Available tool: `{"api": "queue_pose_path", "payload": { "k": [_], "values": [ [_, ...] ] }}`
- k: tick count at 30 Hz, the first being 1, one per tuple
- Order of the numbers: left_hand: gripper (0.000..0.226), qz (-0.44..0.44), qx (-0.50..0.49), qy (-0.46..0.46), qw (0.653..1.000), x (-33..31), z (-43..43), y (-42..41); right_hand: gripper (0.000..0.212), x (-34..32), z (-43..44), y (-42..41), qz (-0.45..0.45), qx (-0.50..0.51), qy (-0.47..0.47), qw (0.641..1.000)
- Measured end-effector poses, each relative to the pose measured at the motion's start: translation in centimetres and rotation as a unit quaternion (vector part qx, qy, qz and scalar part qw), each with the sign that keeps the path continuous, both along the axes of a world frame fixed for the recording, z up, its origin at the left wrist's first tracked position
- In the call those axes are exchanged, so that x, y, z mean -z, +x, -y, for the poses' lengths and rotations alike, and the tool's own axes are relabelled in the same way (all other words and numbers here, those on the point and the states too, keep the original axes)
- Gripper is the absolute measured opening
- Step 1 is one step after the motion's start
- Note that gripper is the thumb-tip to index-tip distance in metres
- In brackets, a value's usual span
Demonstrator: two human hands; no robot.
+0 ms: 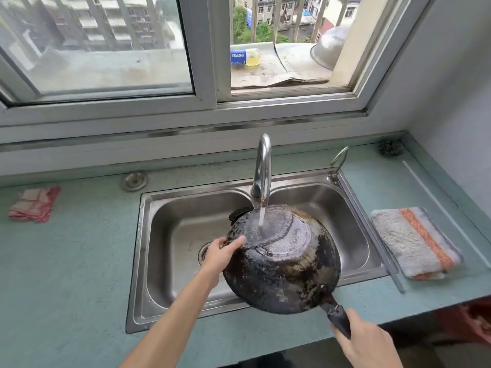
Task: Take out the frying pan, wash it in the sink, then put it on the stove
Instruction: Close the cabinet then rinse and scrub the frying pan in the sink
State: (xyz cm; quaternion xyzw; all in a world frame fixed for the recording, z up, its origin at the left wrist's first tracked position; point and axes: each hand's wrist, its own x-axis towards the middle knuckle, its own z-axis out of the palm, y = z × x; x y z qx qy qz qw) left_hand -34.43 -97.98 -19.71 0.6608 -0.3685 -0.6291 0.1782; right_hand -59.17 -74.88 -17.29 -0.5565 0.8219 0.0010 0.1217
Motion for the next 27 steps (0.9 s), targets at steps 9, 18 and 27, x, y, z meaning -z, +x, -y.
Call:
{"api": "queue_pose_path", "payload": {
  "k": [9, 18, 27],
  "values": [
    [0.098, -0.016, -0.009, -0.026, 0.999, 0.5, -2.0, 0.9, 0.034, -0.5, -2.8, 3.0, -0.005, 0.105, 0.027, 0.994],
    [0.109, -0.023, 0.001, -0.053, 0.998, -0.8, -1.1, -0.6, 0.039, -0.4, -3.1, 0.8, -0.032, 0.070, 0.007, 0.997],
    [0.105, 0.003, -0.016, -0.039, 0.999, -0.7, -0.6, -0.8, 0.024, -0.2, -1.2, -0.8, 0.053, 0.025, 0.002, 0.998]
  ]
}}
